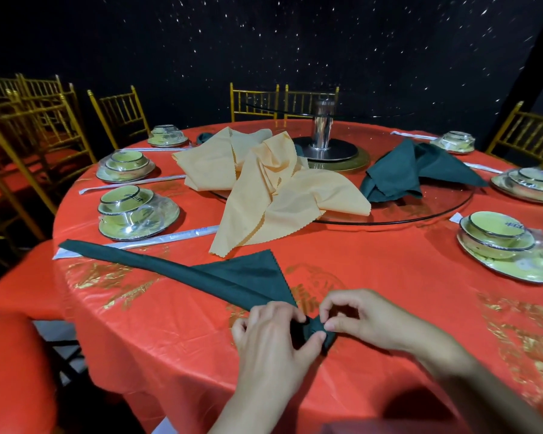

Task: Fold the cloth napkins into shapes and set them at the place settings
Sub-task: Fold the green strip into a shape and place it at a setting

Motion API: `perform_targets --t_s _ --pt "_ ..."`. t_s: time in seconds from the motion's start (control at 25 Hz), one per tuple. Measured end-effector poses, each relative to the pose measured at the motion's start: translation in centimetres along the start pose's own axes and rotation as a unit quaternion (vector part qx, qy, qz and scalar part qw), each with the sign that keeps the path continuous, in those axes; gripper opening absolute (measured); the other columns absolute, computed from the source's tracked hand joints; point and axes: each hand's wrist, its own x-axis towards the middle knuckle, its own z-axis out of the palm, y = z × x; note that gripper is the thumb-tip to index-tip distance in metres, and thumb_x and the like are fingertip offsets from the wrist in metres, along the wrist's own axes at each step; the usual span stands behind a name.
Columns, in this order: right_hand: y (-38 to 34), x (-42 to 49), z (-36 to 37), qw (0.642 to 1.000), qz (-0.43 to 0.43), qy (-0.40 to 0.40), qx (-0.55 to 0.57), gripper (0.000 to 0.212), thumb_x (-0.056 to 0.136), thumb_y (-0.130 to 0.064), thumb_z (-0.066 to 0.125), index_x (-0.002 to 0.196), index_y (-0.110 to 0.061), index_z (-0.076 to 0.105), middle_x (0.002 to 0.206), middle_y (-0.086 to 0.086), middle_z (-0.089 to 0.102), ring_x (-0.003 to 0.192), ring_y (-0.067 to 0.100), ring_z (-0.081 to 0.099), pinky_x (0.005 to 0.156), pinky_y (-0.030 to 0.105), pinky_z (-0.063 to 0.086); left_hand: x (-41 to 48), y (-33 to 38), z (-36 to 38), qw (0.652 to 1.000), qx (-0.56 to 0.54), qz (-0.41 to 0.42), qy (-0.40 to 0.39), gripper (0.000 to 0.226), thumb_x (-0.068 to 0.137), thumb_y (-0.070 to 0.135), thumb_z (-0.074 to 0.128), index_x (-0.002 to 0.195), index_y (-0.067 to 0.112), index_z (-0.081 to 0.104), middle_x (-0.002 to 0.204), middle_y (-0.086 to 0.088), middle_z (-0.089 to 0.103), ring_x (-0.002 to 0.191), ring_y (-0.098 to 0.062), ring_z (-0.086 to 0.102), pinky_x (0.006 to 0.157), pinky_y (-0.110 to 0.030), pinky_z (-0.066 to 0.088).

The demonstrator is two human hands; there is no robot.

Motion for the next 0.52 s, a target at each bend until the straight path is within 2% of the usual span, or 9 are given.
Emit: perform_targets --t_s 0.12,0.2,0.28,0.36,0.44,0.52 --pt "0.1 -0.3 0.3 1.0 -0.011 -0.027 0.001 0.034 0.071 -0.039 0.065 0.103 -0.046 0.057 0.085 -0.017 0.053 0.073 0.003 0.044 0.074 0.025 0.041 0.1 -0.5 -0.4 1.0 -0.005 0.016 0.001 0.025 0.07 0.062 0.049 0.078 0.039 0.055 0.076 0.026 0.055 0.078 -0.003 0.054 0.068 -0.029 0.013" --pt "0.1 -0.3 0.6 0.999 -0.027 -0.021 -0.018 0.038 0.074 -0.029 0.068 0.102 -0.051 0.057 0.09 -0.024 0.053 0.075 0.002 0.045 0.074 0.016 0.039 0.1 -0.6 -0.6 1.0 -0.024 0.02 -0.001 0.027 0.07 0.063 0.05 0.074 0.038 0.058 0.075 0.027 0.057 0.079 -0.001 0.055 0.07 -0.029 0.015" --pt "0.1 -0.4 0.2 0.999 -0.006 -0.036 -0.003 0.044 0.076 -0.018 0.071 0.097 -0.054 0.06 0.08 -0.019 0.053 0.07 0.001 0.044 0.07 0.015 0.037 -0.4 -0.5 -0.7 0.998 -0.038 0.041 -0.014 0.035 0.064 0.069 0.051 0.072 0.036 0.061 0.075 0.027 0.059 0.082 0.004 0.05 0.072 -0.027 0.02" --pt "-0.4 -0.9 -0.7 0.995 0.031 -0.096 0.018 0.042 0.078 -0.013 0.071 0.095 -0.051 0.063 0.071 -0.013 0.048 0.065 0.001 0.041 0.066 0.017 0.035 -1.4 0.0 -0.8 0.996 -0.04 0.073 -0.027 0.04 0.057 0.073 0.052 0.069 0.036 0.06 0.079 0.028 0.059 0.083 0.008 0.044 0.071 -0.025 0.02" --pt "-1.0 -1.4 -1.3 0.99 0.031 -0.137 0.026 0.036 0.078 -0.016 0.071 0.093 -0.048 0.066 0.08 -0.013 0.051 0.071 0.0 0.045 0.071 0.017 0.038 -2.2 0.4 -0.7 0.995 -0.045 0.083 -0.031 0.037 0.056 0.071 0.053 0.066 0.036 0.061 0.085 0.028 0.056 0.085 0.009 0.042 0.069 -0.024 0.018" --pt "-1.5 -1.2 -1.2 0.991 0.007 -0.13 0.03 0.029 0.078 -0.021 0.068 0.094 -0.045 0.067 0.092 -0.009 0.055 0.078 0.002 0.048 0.074 0.016 0.039 -2.3 0.3 -0.6 0.996 -0.049 0.077 -0.022 0.036 0.058 0.07 0.052 0.063 0.036 0.062 0.085 0.027 0.055 0.084 0.009 0.042 0.068 -0.023 0.016"
